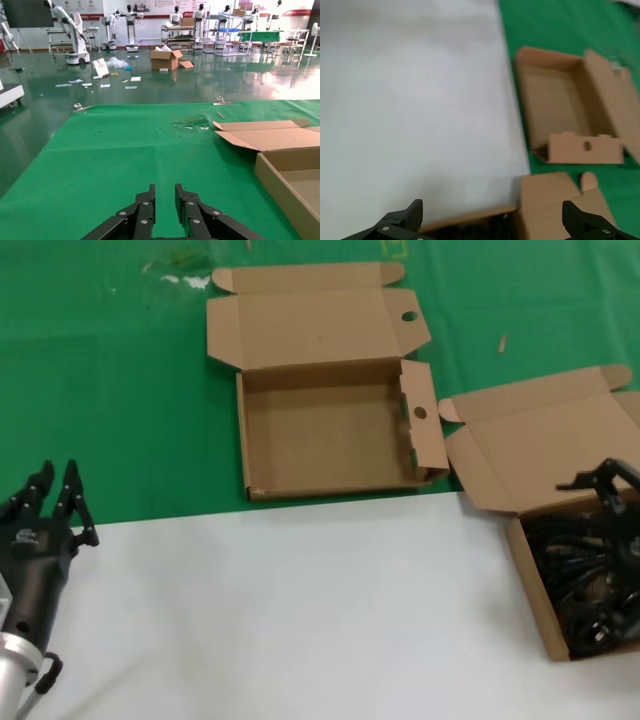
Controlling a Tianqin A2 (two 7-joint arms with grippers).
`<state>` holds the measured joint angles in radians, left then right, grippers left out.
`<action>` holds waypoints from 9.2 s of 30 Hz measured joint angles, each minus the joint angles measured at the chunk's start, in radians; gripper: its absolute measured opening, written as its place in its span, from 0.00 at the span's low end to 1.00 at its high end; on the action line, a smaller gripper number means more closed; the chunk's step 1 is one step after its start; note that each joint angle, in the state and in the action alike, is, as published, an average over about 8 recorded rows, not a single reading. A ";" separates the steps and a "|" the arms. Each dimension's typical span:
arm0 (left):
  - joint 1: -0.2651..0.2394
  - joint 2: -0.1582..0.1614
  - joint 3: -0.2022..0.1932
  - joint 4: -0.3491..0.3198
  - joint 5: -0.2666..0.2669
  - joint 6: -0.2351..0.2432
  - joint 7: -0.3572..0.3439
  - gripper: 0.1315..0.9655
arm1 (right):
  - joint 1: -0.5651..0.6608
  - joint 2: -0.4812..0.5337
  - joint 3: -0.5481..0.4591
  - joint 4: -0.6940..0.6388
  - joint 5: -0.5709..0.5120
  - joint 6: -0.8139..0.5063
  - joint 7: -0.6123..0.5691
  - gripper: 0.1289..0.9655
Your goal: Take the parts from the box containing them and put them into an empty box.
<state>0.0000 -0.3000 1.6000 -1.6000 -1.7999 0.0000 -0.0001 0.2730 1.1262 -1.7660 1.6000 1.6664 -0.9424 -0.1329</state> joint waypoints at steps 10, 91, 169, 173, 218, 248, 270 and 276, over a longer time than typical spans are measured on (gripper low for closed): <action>0.000 0.000 0.000 0.000 0.000 0.000 0.000 0.06 | 0.295 -0.009 -0.130 -0.178 -0.110 -0.296 -0.179 1.00; 0.000 0.000 0.000 0.000 0.000 0.000 0.000 0.01 | 0.461 -0.004 -0.165 -0.228 -0.210 -0.430 -0.117 0.03; 0.000 0.000 0.000 0.000 0.000 0.000 0.000 0.01 | 0.675 -0.676 -0.289 -0.502 -0.310 0.102 -0.081 0.32; 0.000 0.000 0.000 0.000 0.000 0.000 0.000 0.01 | 0.600 -0.644 -0.262 -0.409 -0.304 0.134 -0.004 0.40; 0.000 0.000 0.000 0.000 0.000 0.000 0.000 0.66 | 0.217 -0.712 -0.078 -0.218 -0.123 0.479 0.075 1.00; 0.000 0.000 0.000 0.000 0.000 0.000 0.000 1.00 | -0.118 -0.790 0.089 -0.069 0.053 0.795 0.115 1.00; 0.000 0.000 0.000 0.000 0.000 0.000 0.000 1.00 | -0.245 -0.820 0.152 -0.013 0.119 0.916 0.130 1.00; 0.000 0.000 0.000 0.000 0.000 0.000 0.000 1.00 | -0.245 -0.820 0.152 -0.013 0.119 0.916 0.130 1.00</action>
<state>0.0000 -0.3000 1.6000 -1.6000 -1.8000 0.0000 -0.0001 0.0281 0.3066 -1.6140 1.5875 1.7853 -0.0266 -0.0033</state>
